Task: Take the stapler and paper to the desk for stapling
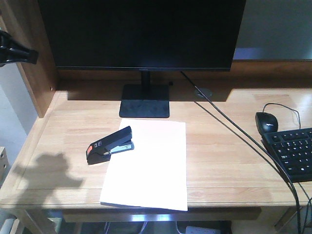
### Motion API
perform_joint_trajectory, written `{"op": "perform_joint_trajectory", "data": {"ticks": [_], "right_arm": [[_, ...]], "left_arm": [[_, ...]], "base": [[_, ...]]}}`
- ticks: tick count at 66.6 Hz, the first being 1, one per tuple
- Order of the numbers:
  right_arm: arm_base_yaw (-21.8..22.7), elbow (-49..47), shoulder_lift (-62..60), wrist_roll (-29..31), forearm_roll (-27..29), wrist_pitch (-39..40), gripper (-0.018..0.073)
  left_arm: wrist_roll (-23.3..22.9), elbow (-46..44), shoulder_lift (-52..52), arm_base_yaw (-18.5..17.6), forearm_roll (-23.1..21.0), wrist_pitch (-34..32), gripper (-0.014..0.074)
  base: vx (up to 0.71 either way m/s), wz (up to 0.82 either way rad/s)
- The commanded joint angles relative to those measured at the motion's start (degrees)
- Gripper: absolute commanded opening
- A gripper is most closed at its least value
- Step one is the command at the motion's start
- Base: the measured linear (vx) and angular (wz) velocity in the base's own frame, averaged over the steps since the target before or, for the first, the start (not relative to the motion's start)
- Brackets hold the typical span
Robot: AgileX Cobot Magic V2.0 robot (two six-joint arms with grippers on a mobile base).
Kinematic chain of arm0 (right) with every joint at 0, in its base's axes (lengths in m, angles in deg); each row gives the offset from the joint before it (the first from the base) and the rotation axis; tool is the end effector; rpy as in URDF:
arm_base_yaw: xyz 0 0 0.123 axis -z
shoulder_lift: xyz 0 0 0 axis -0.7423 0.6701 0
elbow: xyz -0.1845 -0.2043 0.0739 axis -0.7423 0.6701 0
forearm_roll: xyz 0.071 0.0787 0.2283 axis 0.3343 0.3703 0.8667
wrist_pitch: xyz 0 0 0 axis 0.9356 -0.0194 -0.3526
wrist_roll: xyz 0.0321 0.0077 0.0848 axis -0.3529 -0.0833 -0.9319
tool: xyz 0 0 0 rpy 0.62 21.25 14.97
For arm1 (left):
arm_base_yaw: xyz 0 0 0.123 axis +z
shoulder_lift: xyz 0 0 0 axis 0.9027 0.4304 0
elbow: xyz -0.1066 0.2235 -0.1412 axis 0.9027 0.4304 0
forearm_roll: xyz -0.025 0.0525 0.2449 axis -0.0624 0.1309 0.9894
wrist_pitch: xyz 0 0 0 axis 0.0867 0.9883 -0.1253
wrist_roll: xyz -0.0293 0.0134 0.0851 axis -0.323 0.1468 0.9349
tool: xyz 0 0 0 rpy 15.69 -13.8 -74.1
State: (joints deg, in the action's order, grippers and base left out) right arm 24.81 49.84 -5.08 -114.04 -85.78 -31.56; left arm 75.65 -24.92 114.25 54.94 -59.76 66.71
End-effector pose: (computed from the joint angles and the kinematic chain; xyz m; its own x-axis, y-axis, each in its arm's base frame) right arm 0.0471 0.0038 0.2661 0.0698 0.0159 -0.9974 -0.2351 0.9720 -0.0010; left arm 0.2804 -0.0472 0.4064 -0.6384 0.2353 -0.7329 0.2486 0.9641 0.0930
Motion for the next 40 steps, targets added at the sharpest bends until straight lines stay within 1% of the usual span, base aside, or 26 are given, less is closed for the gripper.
{"op": "perform_joint_trajectory", "data": {"ticks": [1, 13, 17, 31, 40], "right_arm": [[0.23, -1.47, 0.60, 0.30, -1.06, 3.09, 0.0563], [0.23, -1.47, 0.60, 0.30, -1.06, 3.16, 0.0563], [0.23, -1.47, 0.60, 0.30, -1.06, 3.16, 0.0563], [0.23, -1.47, 0.60, 0.30, -1.06, 3.16, 0.0563], [0.23, -1.47, 0.60, 0.30, -1.06, 3.16, 0.0563]], "left_arm": [[-0.77, 3.66, -6.85, -0.16, 0.00, -7.78, -0.0007], [-0.57, 16.70, -18.99, -0.16, 0.00, -17.82, -0.0007], [-0.57, 20.54, -23.87, -0.16, 0.00, -20.15, -0.0007], [-0.69, 32.51, -37.79, -0.16, 0.00, -26.04, -0.0007], [-0.76, 39.24, -46.15, -0.16, 0.00, -28.33, -0.0007]], "base": [[0.00, 0.00], [0.00, 0.00], [0.00, 0.00], [0.00, 0.00], [0.00, 0.00]]}}
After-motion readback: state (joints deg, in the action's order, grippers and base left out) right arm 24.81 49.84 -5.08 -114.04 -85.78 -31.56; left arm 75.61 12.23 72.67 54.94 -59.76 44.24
